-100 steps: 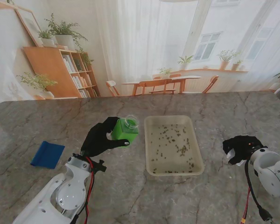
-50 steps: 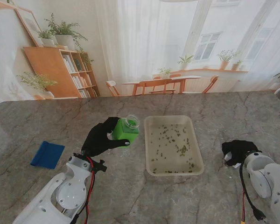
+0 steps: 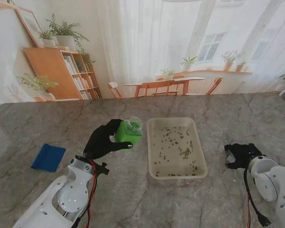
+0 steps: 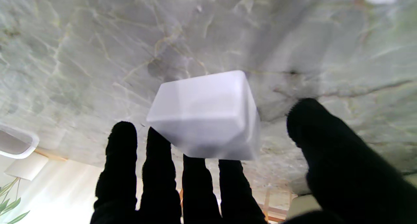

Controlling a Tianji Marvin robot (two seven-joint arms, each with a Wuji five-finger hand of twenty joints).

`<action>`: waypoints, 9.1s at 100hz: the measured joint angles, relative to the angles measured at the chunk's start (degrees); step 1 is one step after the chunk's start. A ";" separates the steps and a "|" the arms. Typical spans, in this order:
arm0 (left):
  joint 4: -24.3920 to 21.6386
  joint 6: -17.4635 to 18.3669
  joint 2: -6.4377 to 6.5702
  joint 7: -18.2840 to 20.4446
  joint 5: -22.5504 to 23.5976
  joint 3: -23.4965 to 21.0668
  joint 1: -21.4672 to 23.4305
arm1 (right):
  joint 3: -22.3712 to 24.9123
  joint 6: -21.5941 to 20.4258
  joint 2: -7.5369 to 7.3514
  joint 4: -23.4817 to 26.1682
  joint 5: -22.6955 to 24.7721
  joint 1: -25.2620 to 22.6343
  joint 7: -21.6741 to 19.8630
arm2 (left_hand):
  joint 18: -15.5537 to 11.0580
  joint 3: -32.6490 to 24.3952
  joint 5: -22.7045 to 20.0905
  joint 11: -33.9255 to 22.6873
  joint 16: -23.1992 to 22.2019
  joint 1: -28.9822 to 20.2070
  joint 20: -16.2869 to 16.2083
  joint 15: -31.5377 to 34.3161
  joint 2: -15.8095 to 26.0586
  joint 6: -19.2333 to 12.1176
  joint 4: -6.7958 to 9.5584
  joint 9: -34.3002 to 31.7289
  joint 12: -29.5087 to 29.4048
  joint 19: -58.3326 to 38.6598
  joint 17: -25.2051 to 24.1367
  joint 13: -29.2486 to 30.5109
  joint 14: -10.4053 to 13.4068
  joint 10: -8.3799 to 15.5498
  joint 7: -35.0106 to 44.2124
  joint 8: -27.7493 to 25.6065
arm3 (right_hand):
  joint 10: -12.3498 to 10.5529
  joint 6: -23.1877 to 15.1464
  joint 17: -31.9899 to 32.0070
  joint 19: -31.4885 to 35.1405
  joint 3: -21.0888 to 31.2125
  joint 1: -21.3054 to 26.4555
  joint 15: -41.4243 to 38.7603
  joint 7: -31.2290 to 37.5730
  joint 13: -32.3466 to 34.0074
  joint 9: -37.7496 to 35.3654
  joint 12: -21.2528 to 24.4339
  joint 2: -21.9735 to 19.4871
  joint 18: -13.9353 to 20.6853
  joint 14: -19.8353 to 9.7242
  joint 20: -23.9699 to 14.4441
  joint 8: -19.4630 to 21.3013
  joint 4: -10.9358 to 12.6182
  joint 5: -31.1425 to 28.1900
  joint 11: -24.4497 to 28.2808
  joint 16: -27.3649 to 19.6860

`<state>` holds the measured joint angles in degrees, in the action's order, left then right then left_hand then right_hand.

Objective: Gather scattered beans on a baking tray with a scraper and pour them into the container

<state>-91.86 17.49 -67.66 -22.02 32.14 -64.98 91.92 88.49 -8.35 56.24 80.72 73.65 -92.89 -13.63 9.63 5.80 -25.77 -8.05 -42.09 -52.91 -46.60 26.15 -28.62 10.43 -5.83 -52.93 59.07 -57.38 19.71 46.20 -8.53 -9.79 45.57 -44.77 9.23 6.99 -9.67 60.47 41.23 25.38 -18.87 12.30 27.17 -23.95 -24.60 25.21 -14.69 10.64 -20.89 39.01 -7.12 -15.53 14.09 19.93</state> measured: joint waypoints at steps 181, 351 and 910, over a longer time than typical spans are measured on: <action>22.98 6.03 -0.22 10.87 -13.18 8.33 -10.73 | -12.55 15.64 7.78 21.59 -14.13 -9.12 42.07 | 2.74 5.35 6.27 0.41 2.41 -5.20 0.04 -2.80 4.07 -0.21 0.00 6.64 -0.07 0.52 -5.77 -6.71 0.92 0.69 -0.17 -6.37 | 3.37 -1.71 6.13 -8.35 -19.95 1.87 7.08 -3.95 -4.93 -1.21 1.93 -13.54 -0.70 3.42 1.92 -0.60 2.32 -0.58 -6.37 -0.88; 22.41 2.50 2.01 21.35 -13.36 7.61 -11.30 | -12.80 16.80 8.77 21.00 -16.31 -9.99 42.53 | -3.45 0.41 7.50 -3.36 7.08 -2.63 -0.64 -7.14 13.54 3.48 0.00 22.44 -28.39 -0.39 -16.31 -20.42 -0.01 1.31 -34.12 3.46 | 2.04 -2.37 4.71 -8.36 -20.38 2.04 6.33 -2.50 -1.87 -5.17 0.44 -13.54 -1.22 2.76 1.08 -0.60 2.34 -3.32 -5.95 0.32; 8.92 -33.07 8.19 30.77 31.28 -15.43 -1.90 | -9.66 15.67 9.33 19.54 -19.08 -11.64 44.02 | -3.70 19.75 2.39 -24.21 -6.46 -9.49 0.60 15.95 16.78 -0.03 -2.87 -0.43 -8.65 -6.96 19.29 8.84 3.37 2.82 -10.70 -9.94 | 1.17 -5.12 4.10 -9.06 -20.38 2.27 6.33 1.89 -0.48 -8.72 -0.41 -14.97 -1.27 1.99 0.44 -0.60 2.37 -9.68 -5.71 0.90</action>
<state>-82.93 -15.58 -59.47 8.75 63.42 -80.40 90.03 78.83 7.32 65.57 100.26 54.57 -104.54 30.39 5.93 25.55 -23.37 -32.26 -48.55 -62.40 -46.00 42.11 -11.84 10.40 -8.70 -53.36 50.42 -64.34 39.01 55.04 -5.16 -6.97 34.86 -54.71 10.40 1.87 -5.57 51.41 20.85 27.65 -12.54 14.19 26.69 -32.67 -25.01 10.24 -15.96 12.63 -20.45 38.41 -4.75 -25.21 8.38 20.83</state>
